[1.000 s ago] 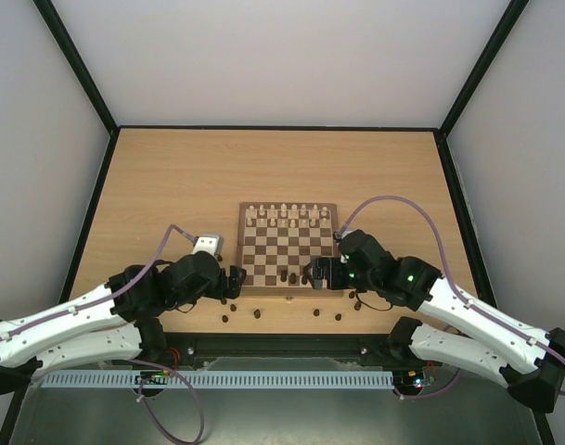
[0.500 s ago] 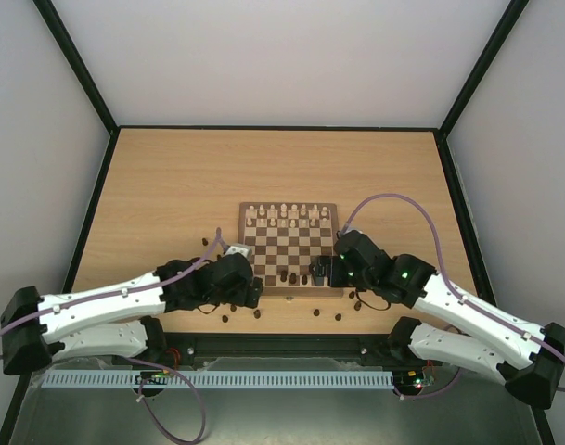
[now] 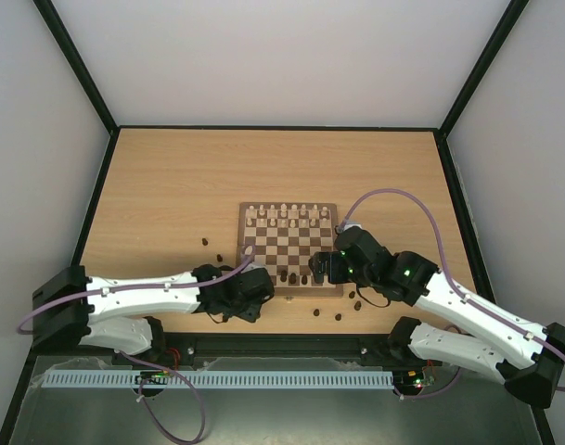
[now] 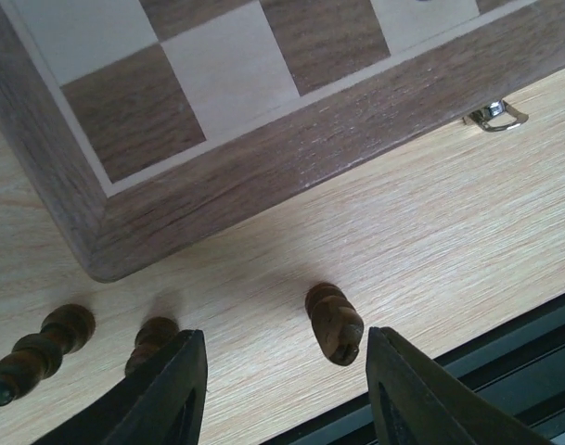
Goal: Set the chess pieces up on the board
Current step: Pick up the chess piece at the center of the board.
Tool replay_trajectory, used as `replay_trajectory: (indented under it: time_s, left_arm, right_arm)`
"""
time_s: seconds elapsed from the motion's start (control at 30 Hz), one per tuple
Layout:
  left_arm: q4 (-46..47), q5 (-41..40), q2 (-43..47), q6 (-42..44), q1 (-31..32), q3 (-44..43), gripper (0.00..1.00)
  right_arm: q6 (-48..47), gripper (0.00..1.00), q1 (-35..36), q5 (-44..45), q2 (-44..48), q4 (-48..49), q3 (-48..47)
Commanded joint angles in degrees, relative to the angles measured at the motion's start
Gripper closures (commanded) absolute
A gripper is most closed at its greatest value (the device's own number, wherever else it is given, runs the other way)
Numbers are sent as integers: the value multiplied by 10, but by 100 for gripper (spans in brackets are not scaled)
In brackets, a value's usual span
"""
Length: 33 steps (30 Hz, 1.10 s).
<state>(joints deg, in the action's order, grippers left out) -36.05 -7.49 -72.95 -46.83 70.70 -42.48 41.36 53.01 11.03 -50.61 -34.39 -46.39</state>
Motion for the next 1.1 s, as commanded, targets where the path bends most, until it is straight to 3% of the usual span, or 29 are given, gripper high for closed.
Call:
replay_trajectory:
  time_s: [0.0,0.7,1.07]
  left_arm:
    - [-4,15,-27,2,7,-31,53]
    - [-14,31,-79,-22,24,-45,68]
    - [-9,39,-102,-22,24,-45,72]
  right_arm:
    - [-20,0,3,11,7,-13,-10]
    - [-32,0,3,-9,27,0,0]
    - [-38,0,3,-12,24,4,2]
